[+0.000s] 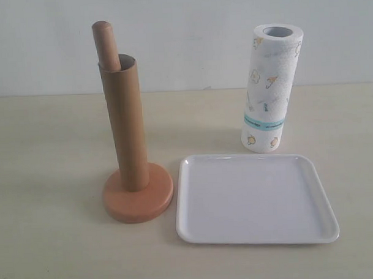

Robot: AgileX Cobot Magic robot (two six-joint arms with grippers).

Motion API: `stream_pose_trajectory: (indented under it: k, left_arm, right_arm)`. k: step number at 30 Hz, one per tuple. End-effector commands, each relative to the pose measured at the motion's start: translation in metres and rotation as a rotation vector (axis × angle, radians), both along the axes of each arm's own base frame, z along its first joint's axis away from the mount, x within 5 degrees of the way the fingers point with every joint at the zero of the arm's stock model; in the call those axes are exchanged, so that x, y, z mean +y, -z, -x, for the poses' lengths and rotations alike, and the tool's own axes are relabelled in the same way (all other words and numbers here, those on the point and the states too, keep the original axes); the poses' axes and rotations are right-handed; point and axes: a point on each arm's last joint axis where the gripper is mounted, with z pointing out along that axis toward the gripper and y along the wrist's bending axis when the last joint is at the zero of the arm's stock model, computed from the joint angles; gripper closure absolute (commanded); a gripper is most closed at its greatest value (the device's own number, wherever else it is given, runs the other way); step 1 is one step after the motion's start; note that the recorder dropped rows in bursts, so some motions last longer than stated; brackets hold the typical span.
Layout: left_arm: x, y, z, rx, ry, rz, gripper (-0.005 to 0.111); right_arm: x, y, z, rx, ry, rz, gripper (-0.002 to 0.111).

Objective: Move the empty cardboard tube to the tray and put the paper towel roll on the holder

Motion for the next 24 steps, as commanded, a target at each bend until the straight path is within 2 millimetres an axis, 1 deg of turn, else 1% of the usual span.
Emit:
stream_pose_trajectory:
  k: [1,3,5,7,10,12,14,24]
  left_arm:
    - [-0.001,-0.001,-0.002,-0.001,0.017,0.034,0.103]
    - [-0.003,0.000,-0.002,0.005,0.035,-0.014,0.103]
    - [-0.011,0.001,-0.003,0.008,0.088,-0.119,0.103]
    - [-0.022,0.004,-0.003,0.005,0.195,-0.205,0.103]
    - [-0.038,0.011,-0.005,0.033,0.386,-0.227,0.103]
    - [-0.044,0.017,-0.007,0.063,0.460,-0.236,0.103]
    - [-0.046,0.023,-0.012,0.099,0.490,-0.240,0.103]
    - [-0.049,0.044,-0.027,0.231,0.536,-0.204,0.103]
  right_arm:
    - [0.000,-0.002,0.000,-0.019,0.001,0.008,0.103]
    - [0.000,-0.002,0.000,-0.019,0.001,0.008,0.103]
    - [0.000,-0.002,0.000,-0.019,0.001,0.008,0.103]
    - [0.000,-0.002,0.000,-0.019,0.001,0.008,0.103]
    - [0.000,-0.002,0.000,-0.019,0.001,0.008,0.103]
    - [0.000,-0.002,0.000,-0.019,0.001,0.008,0.103]
    - [0.000,-0.002,0.000,-0.019,0.001,0.008,0.103]
    - [0.000,-0.002,0.000,-0.019,0.001,0.008,0.103]
